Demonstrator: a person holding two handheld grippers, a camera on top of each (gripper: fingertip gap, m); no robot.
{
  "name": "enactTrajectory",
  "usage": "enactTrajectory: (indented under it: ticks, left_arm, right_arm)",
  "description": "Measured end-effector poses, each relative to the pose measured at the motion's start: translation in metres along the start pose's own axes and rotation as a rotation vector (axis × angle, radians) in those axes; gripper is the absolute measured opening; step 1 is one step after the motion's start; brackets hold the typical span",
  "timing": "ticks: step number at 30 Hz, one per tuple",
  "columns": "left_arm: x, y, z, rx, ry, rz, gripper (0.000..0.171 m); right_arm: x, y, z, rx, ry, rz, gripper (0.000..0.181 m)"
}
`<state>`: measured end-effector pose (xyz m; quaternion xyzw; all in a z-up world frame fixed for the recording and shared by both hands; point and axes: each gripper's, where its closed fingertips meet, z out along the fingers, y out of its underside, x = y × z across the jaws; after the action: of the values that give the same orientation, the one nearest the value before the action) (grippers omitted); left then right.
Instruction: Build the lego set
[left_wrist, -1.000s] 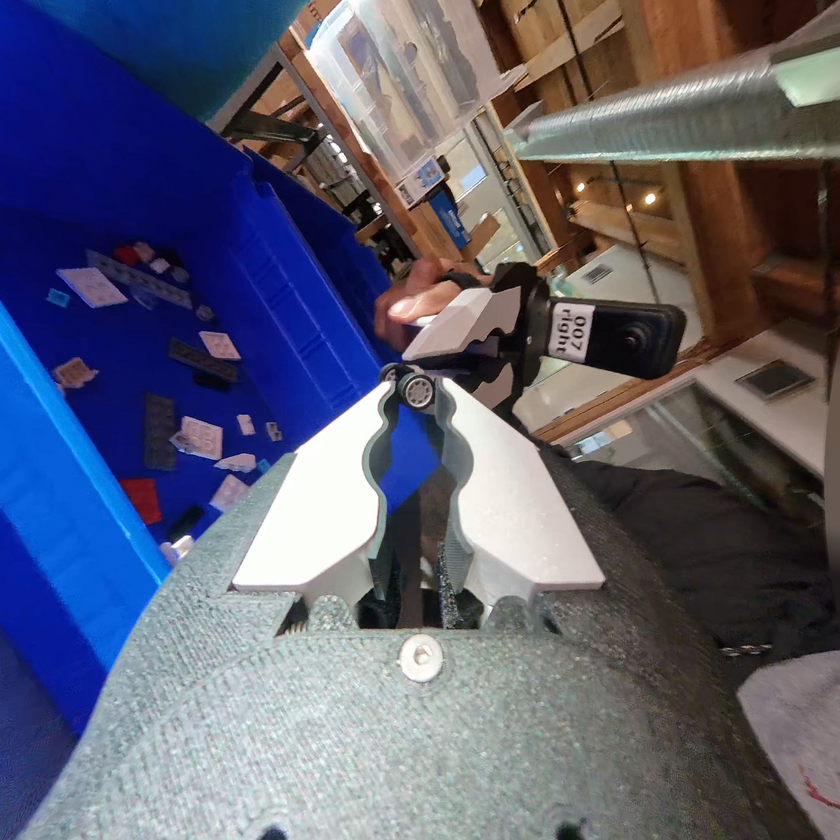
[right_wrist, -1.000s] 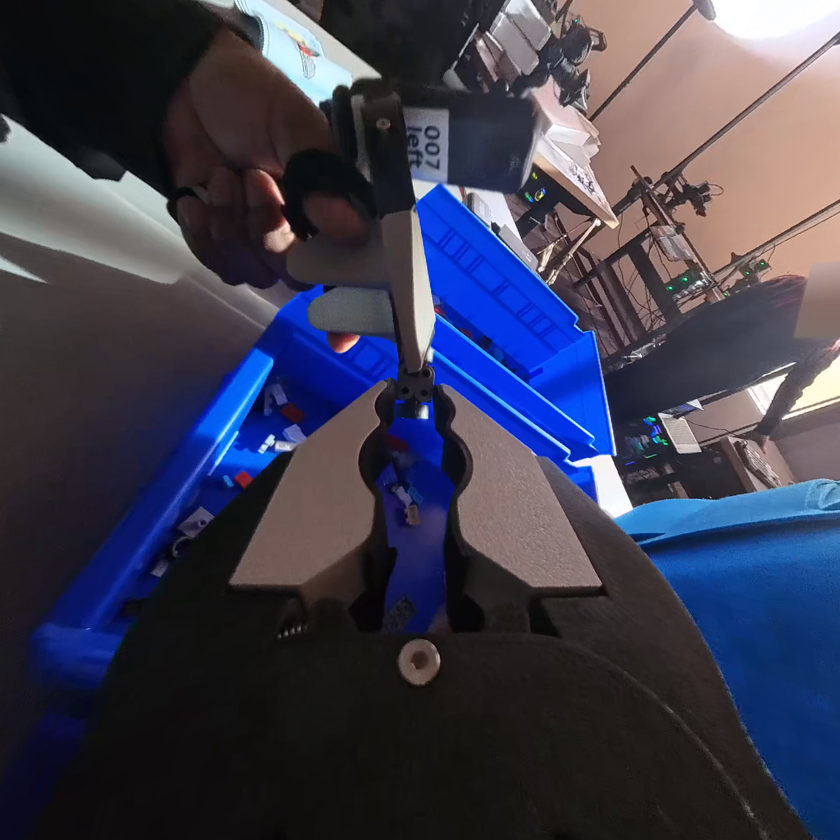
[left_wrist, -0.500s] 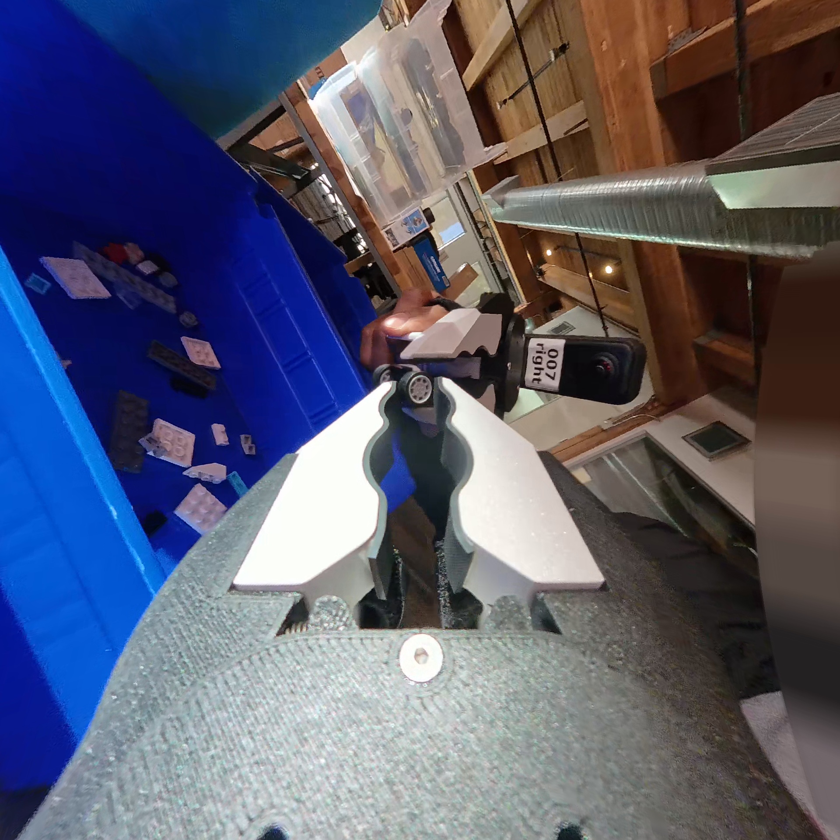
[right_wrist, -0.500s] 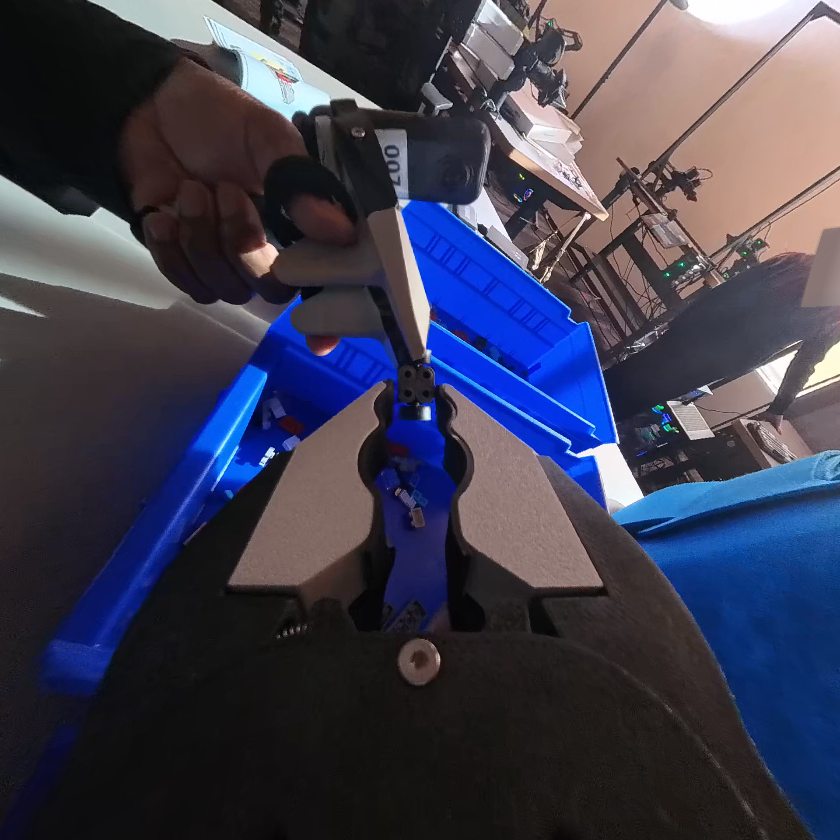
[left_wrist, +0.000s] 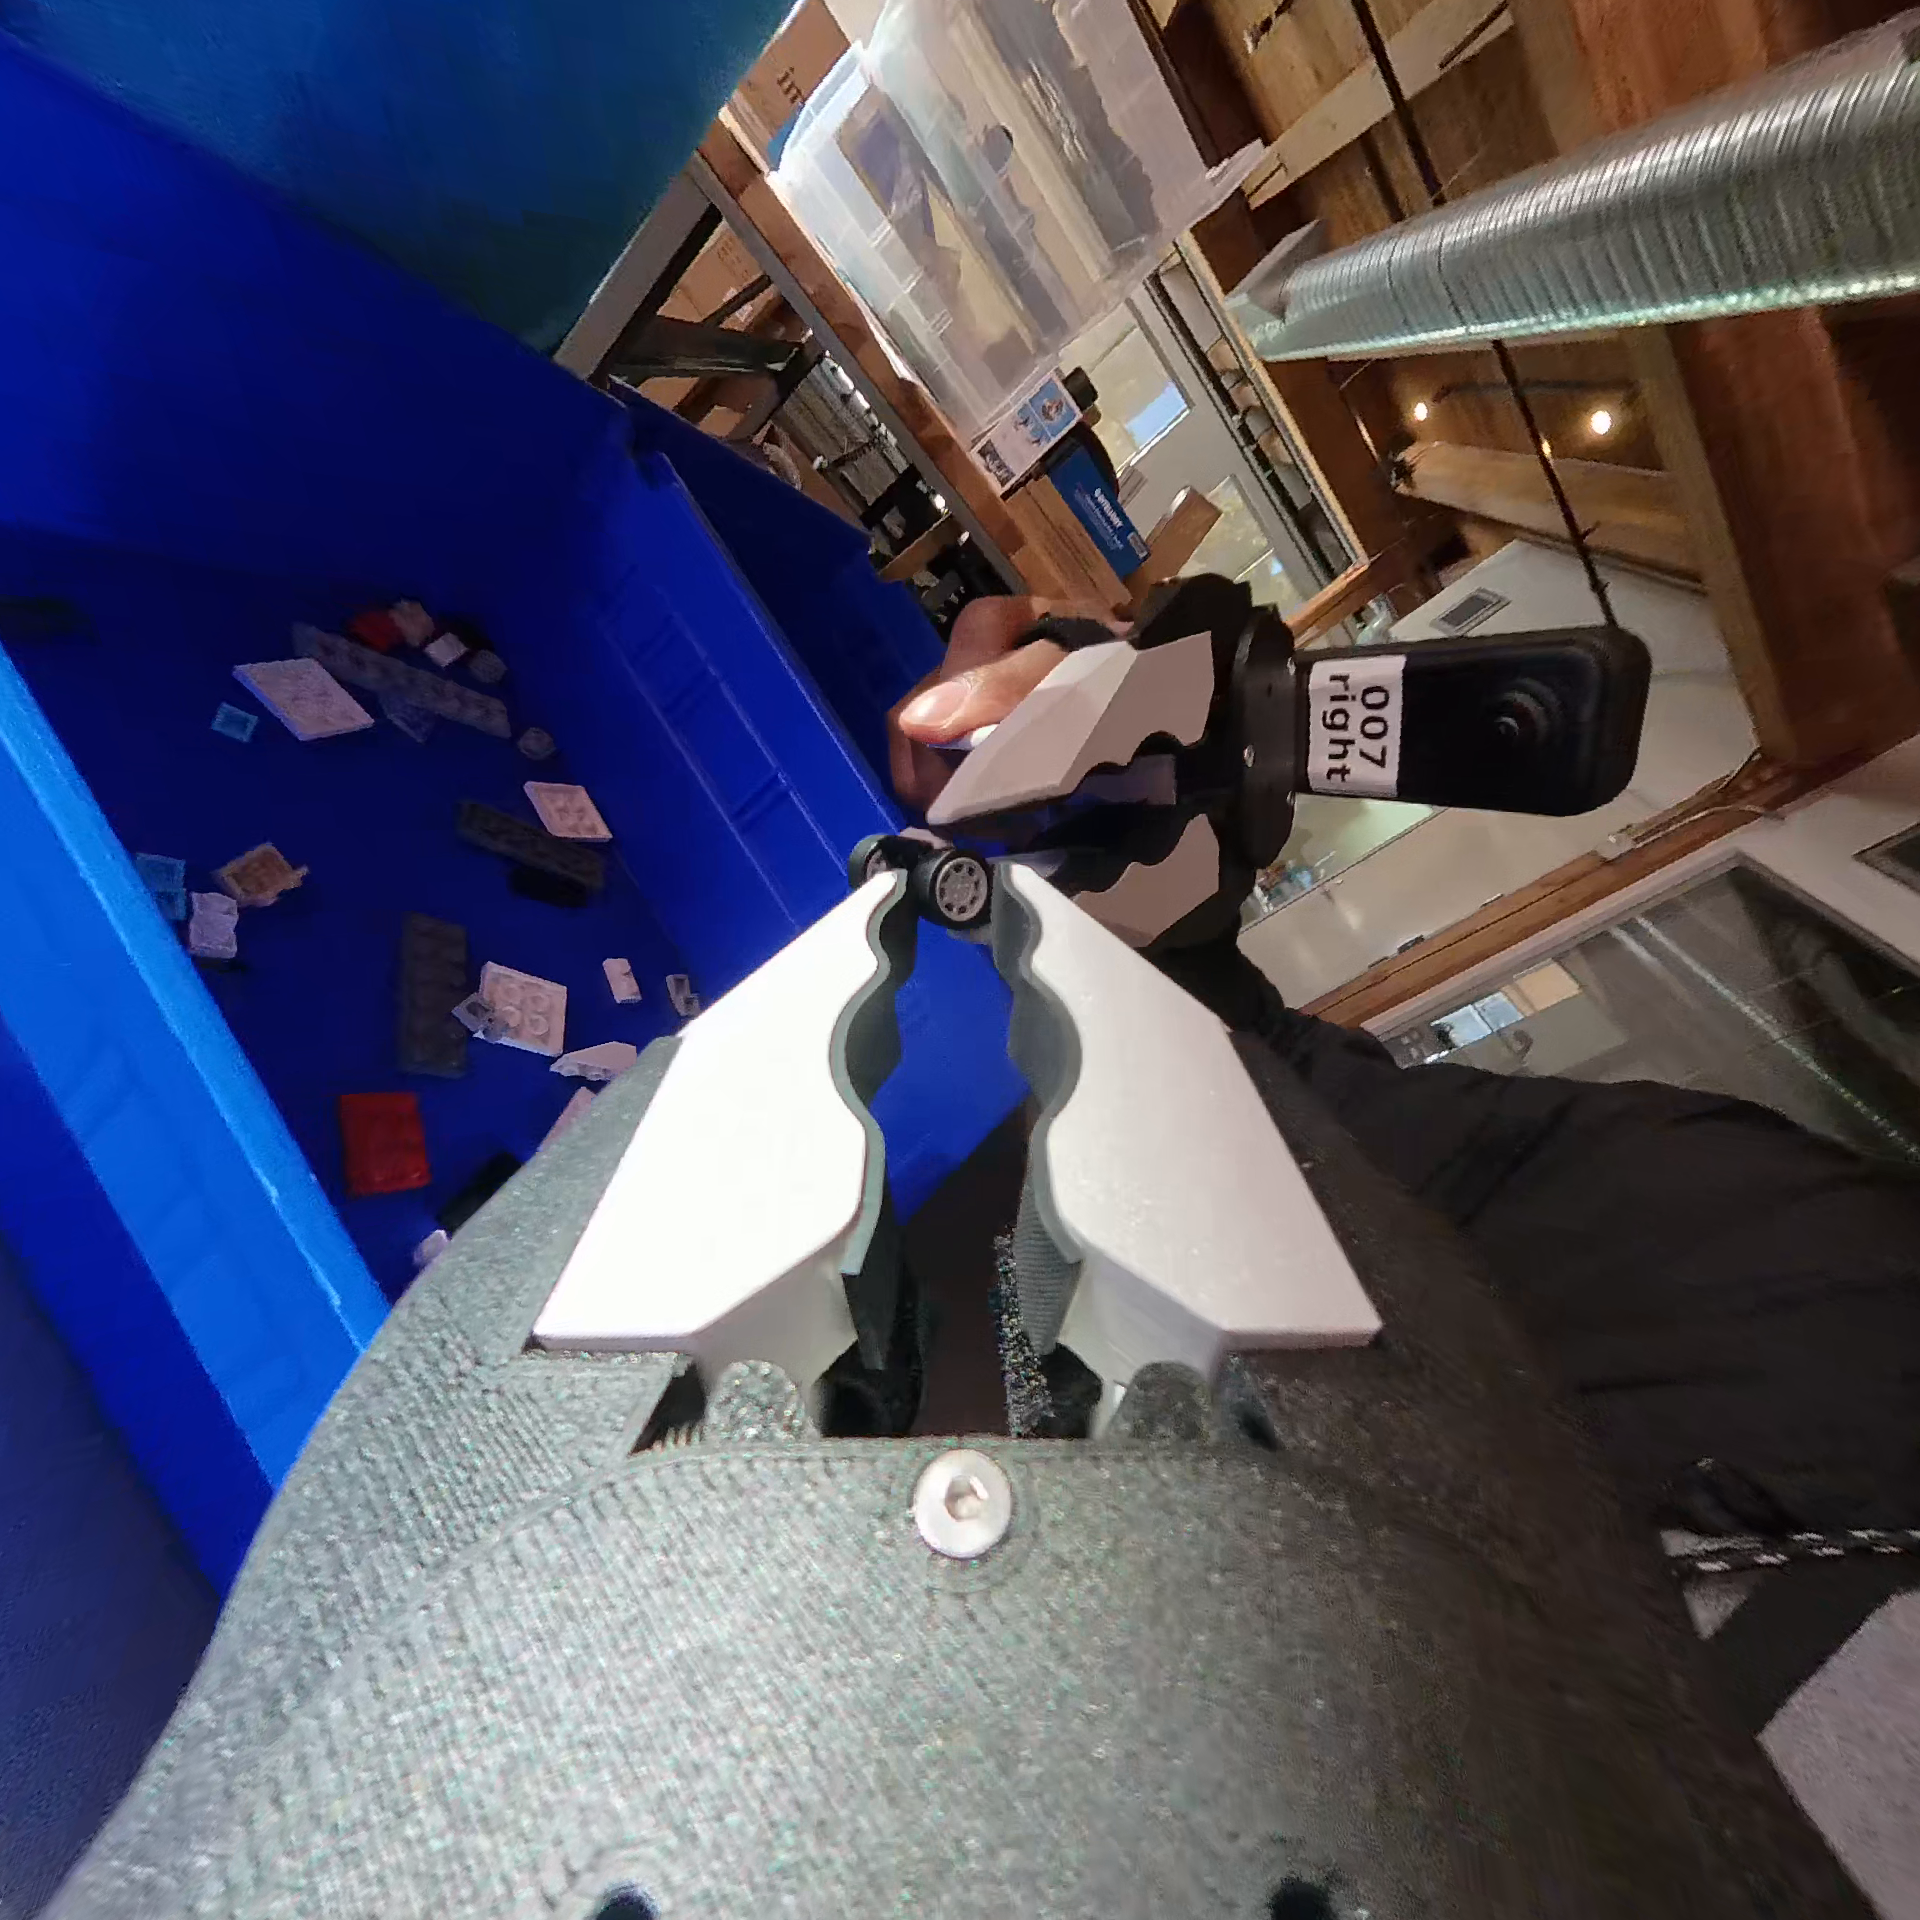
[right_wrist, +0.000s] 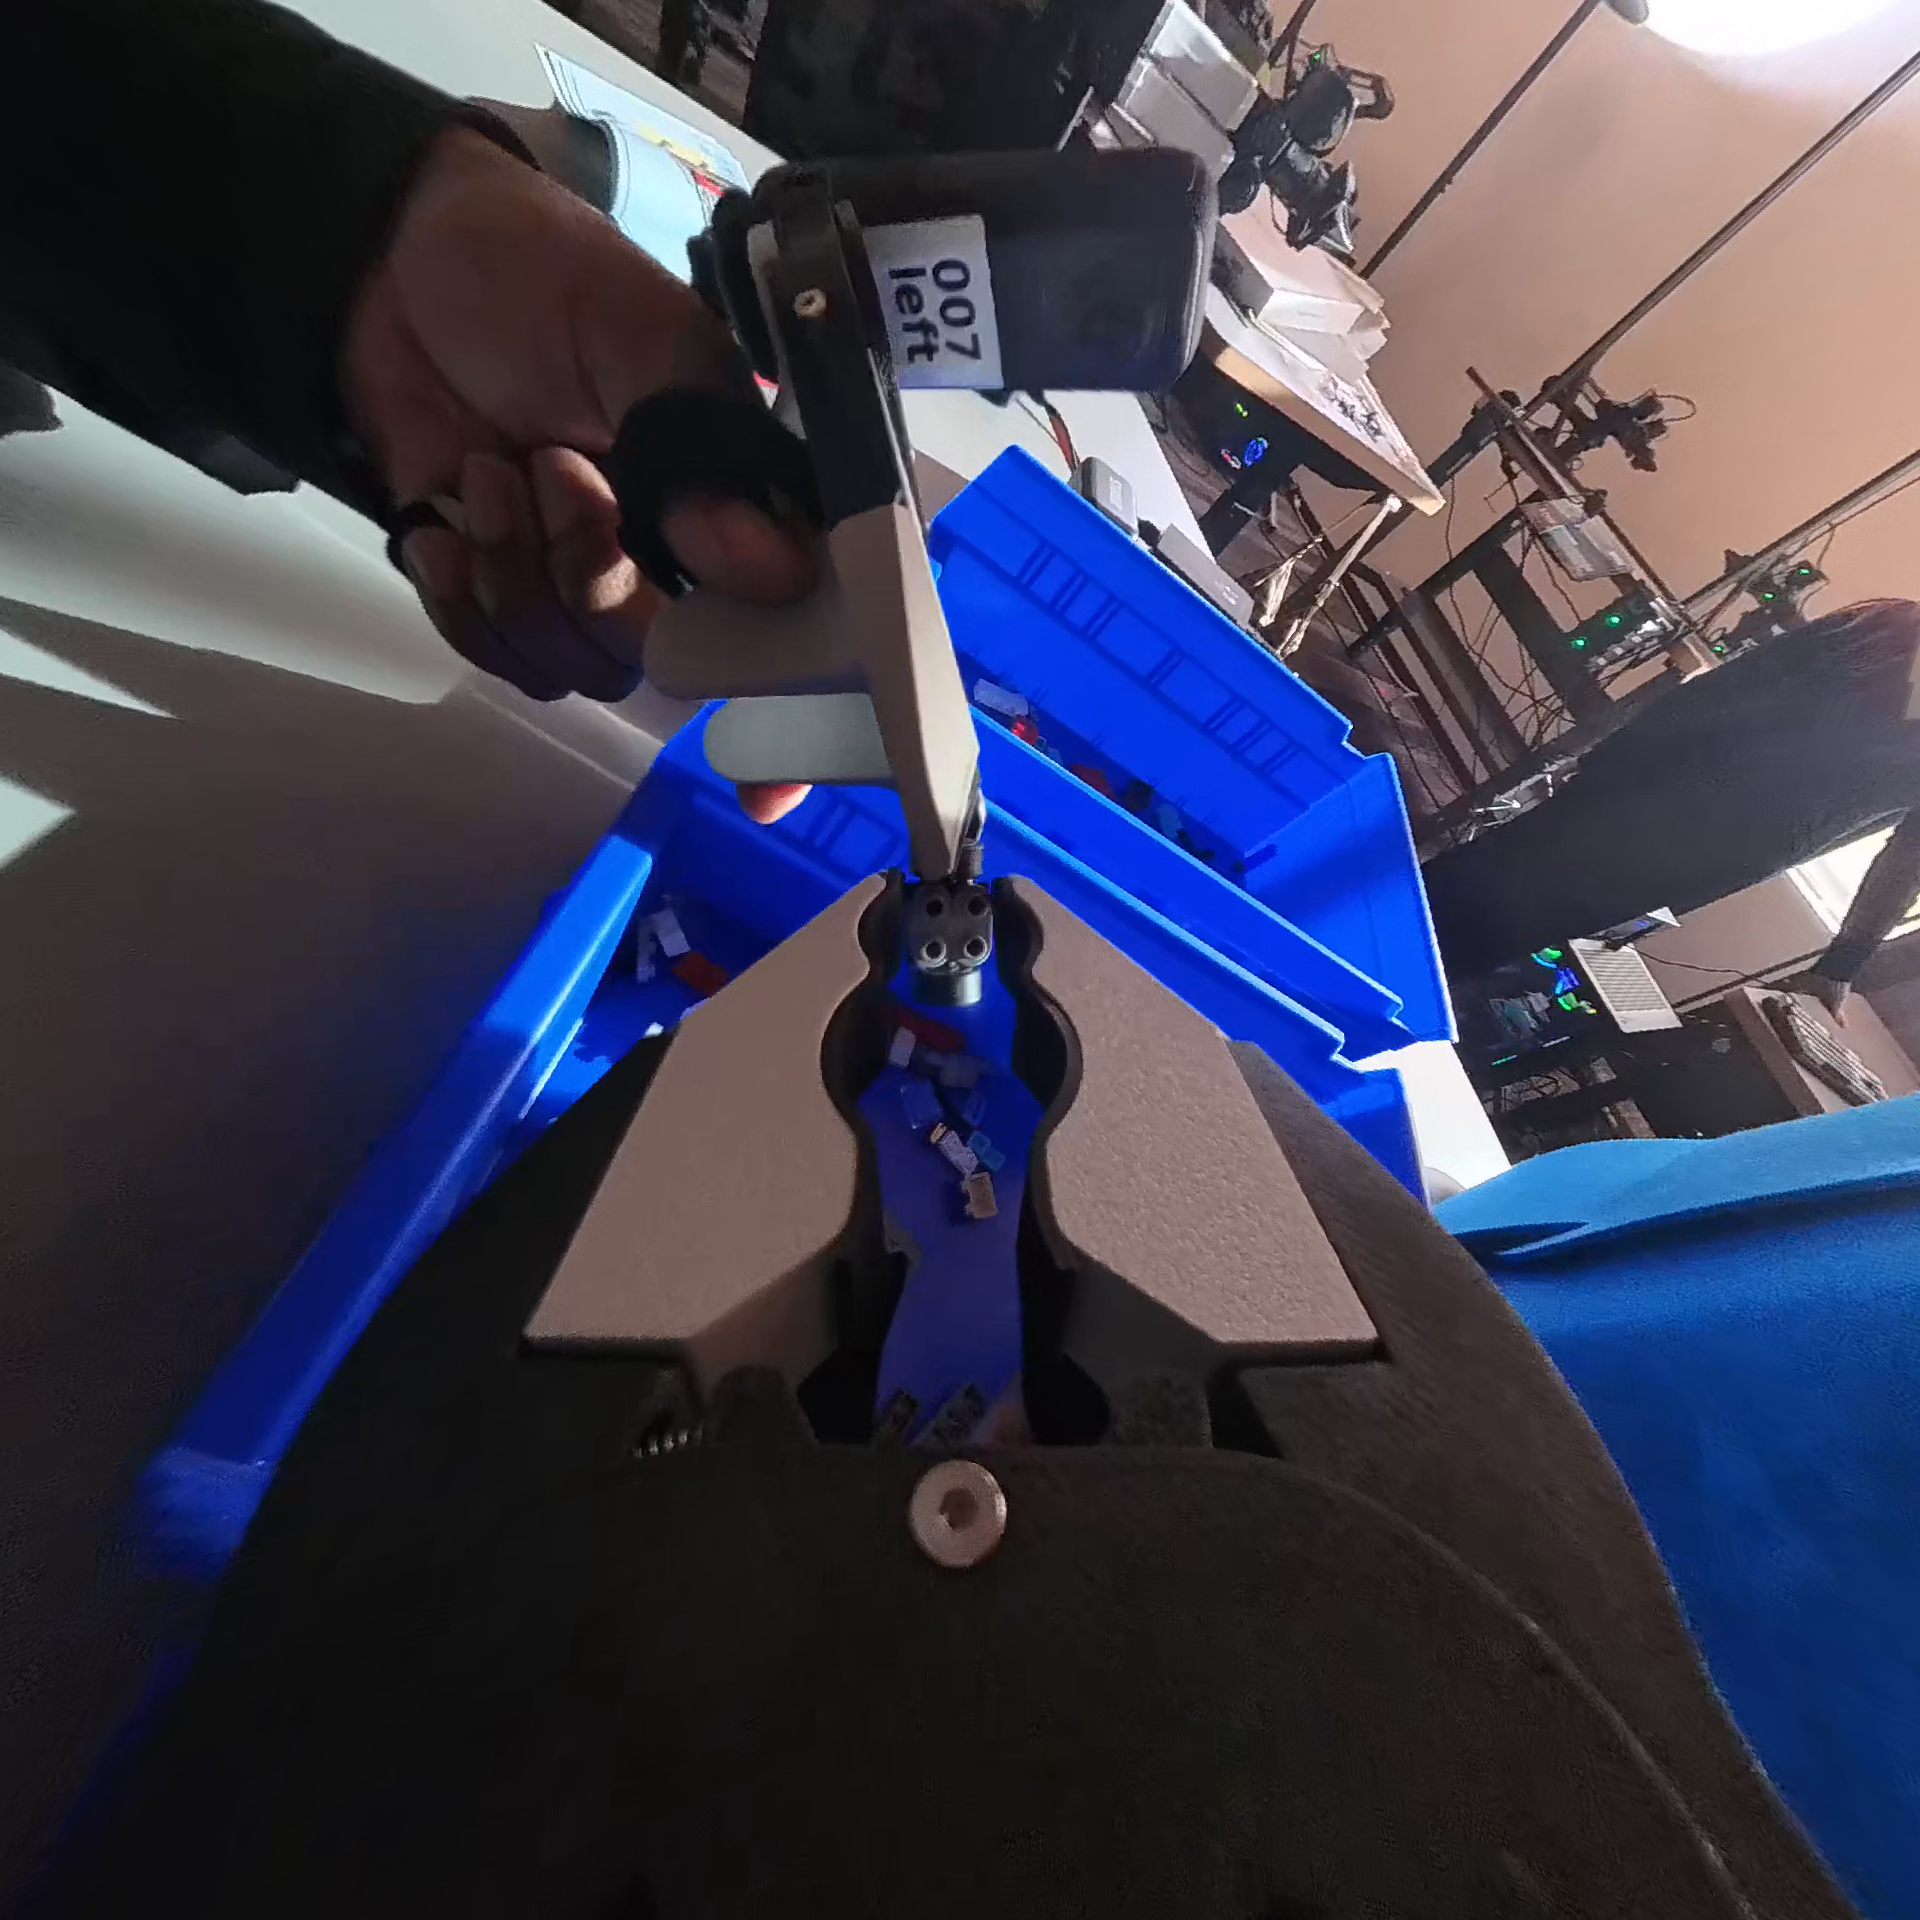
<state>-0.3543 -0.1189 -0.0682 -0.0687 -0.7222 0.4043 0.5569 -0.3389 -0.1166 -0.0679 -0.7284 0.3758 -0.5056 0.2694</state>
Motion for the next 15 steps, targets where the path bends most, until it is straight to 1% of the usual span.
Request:
enactTrajectory:
  ticks: [3,10,11,12,13,15]
  left_arm:
    - [-0.001,0.002,0.000,-0.018,-0.019,0.030,0.014]
    - [-0.004,0.001,0.000,-0.012,-0.040,0.042,0.015]
    - [-0.013,-0.003,-0.004,0.012,-0.092,0.043,0.014]
    - [-0.023,-0.007,-0.010,0.021,-0.140,0.060,0.014]
    - [-0.025,-0.012,-0.017,0.044,-0.142,0.059,0.014]
    - [-0.025,-0.015,-0.023,0.045,-0.121,0.044,0.014]
  right_arm:
    - [-0.002,0.001,0.000,0.003,-0.016,0.018,0.018]
    - [-0.001,0.002,-0.001,0.018,-0.022,0.054,0.015]
    - [-0.001,0.003,-0.003,0.019,-0.021,0.055,0.002]
    - [0.005,0.003,-0.007,0.030,-0.001,0.064,0.002]
    - [0.011,0.003,-0.013,0.046,0.011,0.088,0.002]
    - [0.017,0.005,-0.023,0.052,0.020,0.105,0.002]
